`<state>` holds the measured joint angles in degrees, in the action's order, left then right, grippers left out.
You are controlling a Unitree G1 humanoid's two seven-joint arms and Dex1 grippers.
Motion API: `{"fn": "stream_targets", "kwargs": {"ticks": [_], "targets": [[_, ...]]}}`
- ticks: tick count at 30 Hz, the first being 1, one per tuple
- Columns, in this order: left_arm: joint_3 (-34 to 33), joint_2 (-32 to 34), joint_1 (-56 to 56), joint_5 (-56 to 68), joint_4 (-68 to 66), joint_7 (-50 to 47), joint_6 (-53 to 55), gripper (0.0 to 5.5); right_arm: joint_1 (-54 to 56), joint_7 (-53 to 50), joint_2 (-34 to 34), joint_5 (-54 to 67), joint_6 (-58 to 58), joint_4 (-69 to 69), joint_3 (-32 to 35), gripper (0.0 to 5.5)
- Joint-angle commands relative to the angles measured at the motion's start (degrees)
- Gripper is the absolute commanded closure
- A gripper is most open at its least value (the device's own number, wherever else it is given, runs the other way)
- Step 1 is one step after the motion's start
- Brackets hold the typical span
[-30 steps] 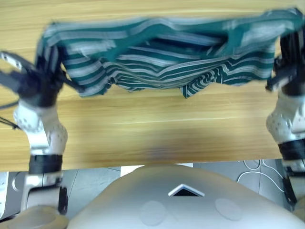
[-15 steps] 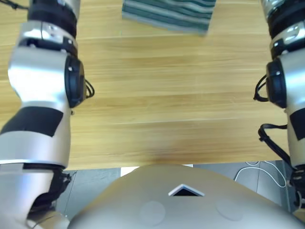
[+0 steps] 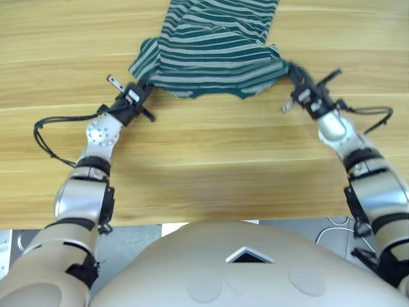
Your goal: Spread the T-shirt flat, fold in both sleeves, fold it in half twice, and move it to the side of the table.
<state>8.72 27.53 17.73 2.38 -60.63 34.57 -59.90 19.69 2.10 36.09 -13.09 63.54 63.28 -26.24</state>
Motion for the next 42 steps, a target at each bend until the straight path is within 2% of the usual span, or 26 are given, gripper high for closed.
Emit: {"fn": "stream_targets", "kwargs": {"ticks": [1, 3, 7, 9, 11, 14, 15, 20, 27, 29, 32, 34, 36, 37, 39, 42], "targets": [[-3.9, 3.4, -8.0, 17.9, 17.5, 12.7, 4.4, 5.50, -7.1, 10.6, 6.4, 8.4, 0.9, -9.3, 4.0, 5.46], [-3.6, 4.7, -13.1, 21.8, 25.7, 16.6, 7.1, 5.50, -10.4, 14.5, 7.8, 14.4, -0.3, -15.1, 6.5, 5.46], [-5.3, 5.4, -17.2, 20.8, 29.4, 17.0, 11.2, 5.50, -15.9, 22.9, 8.6, 26.1, -5.0, -25.0, 10.6, 5.46], [-4.3, 4.8, -19.0, 18.4, 29.7, 17.4, 12.2, 5.50, -15.5, 22.0, 8.6, 19.5, -8.5, -22.1, 11.0, 5.46], [-1.7, 4.0, -19.6, 10.0, 25.1, 15.9, 10.3, 5.50, -15.3, 21.7, 8.0, 13.9, -10.5, -20.4, 10.6, 5.46], [0.5, 3.9, -21.6, 2.7, 23.8, 14.5, 7.9, 5.50, -17.1, 23.1, 7.4, 12.1, -10.7, -23.1, 11.4, 5.46], [1.1, 4.1, -22.6, 1.5, 24.0, 14.3, 7.2, 5.19, -18.1, 23.6, 7.7, 11.6, -10.8, -24.0, 11.5, 5.26], [3.0, 5.3, -27.3, -2.4, 27.9, 12.4, 6.3, 4.47, -23.1, 24.5, 9.5, 9.9, -12.2, -29.4, 13.8, 4.51], [0.0, 10.7, -34.4, 5.0, 34.0, 13.3, 9.3, 3.32, -29.5, 19.7, 13.6, 0.6, -18.3, -34.8, 18.8, 3.35], [-2.1, 9.9, -36.7, 17.4, 37.7, 17.3, 12.7, 3.29, -32.6, 20.1, 14.8, 3.0, -18.2, -38.6, 21.3, 3.32], [-7.2, 9.1, -39.9, 36.5, 49.8, 22.6, 18.3, 3.29, -38.0, 23.7, 15.9, 19.2, -15.3, -50.8, 26.0, 3.32], [-9.5, 8.2, -39.9, 42.7, 57.1, 23.2, 20.3, 3.29, -37.5, 26.1, 15.5, 25.6, -15.3, -58.8, 25.1, 3.32], [-10.8, 6.8, -37.5, 41.9, 61.0, 20.5, 21.7, 3.29, -33.7, 26.9, 13.2, 22.6, -18.2, -63.3, 22.9, 3.32], [-11.2, 5.9, -36.4, 40.2, 61.7, 19.3, 22.2, 3.29, -31.9, 27.1, 11.9, 19.2, -19.8, -64.1, 21.7, 3.32], [-11.6, 3.7, -34.2, 35.8, 62.2, 16.0, 23.2, 3.29, -26.0, 26.4, 6.2, 4.9, -22.4, -62.3, 15.5, 3.32], [-12.0, 0.9, -32.9, 31.6, 61.3, 14.0, 22.5, 3.29, -18.9, 22.6, 0.1, -13.4, -23.0, -54.5, 7.3, 3.32]]}}
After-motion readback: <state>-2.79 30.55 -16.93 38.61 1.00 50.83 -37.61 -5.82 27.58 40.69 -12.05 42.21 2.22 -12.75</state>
